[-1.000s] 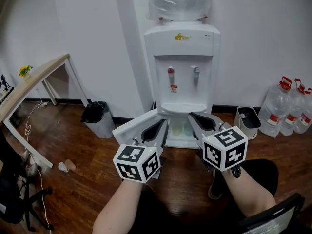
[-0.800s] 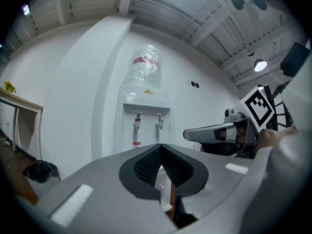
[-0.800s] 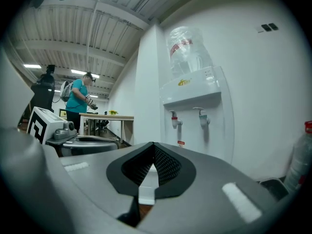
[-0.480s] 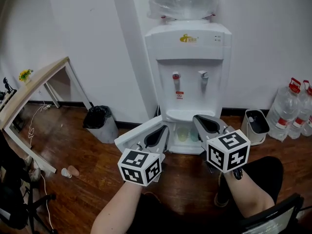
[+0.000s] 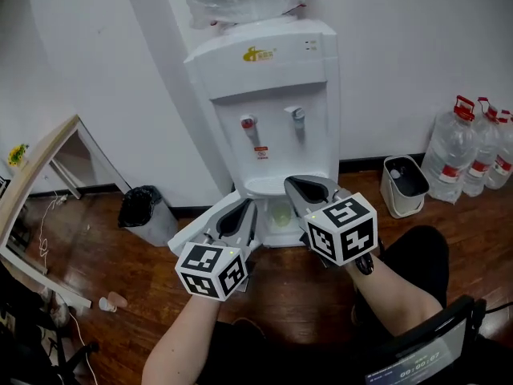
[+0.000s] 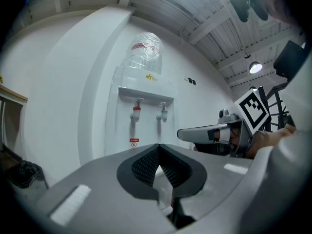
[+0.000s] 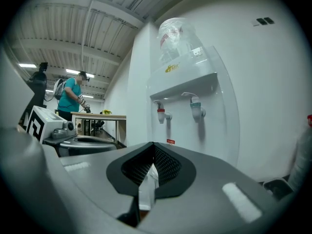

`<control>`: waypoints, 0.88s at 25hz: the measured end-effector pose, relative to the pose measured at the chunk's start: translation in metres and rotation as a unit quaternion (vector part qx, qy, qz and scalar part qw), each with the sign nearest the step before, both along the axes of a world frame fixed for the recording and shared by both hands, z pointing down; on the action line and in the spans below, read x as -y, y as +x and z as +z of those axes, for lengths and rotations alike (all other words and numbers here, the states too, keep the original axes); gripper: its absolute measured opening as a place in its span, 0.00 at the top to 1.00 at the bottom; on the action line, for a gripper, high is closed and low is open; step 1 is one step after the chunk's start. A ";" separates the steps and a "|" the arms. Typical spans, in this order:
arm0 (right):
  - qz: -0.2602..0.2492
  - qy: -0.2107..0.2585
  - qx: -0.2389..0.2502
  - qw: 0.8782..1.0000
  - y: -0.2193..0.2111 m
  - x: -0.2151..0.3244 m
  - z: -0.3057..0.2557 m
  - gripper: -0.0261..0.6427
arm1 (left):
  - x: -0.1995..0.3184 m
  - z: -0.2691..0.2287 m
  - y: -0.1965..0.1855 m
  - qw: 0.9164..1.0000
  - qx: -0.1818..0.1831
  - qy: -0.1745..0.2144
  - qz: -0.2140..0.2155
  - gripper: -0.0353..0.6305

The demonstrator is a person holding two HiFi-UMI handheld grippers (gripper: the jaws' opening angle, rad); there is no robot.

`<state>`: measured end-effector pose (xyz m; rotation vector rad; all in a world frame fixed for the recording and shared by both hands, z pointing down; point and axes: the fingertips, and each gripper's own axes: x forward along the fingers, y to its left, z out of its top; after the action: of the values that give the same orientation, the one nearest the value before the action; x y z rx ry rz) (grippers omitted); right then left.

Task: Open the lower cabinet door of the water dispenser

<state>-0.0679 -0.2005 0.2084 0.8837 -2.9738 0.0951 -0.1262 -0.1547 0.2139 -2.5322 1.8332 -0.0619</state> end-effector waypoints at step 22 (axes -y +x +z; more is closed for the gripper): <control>0.042 0.050 -0.013 0.998 -0.032 0.035 0.116 0.88 | 0.042 0.136 -0.063 0.979 -0.043 -0.032 -0.198 0.89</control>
<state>-0.0999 -0.2352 0.3242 1.0121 -2.9394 -0.0625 -0.1894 -0.1963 0.3500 -2.1971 2.3778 -0.0155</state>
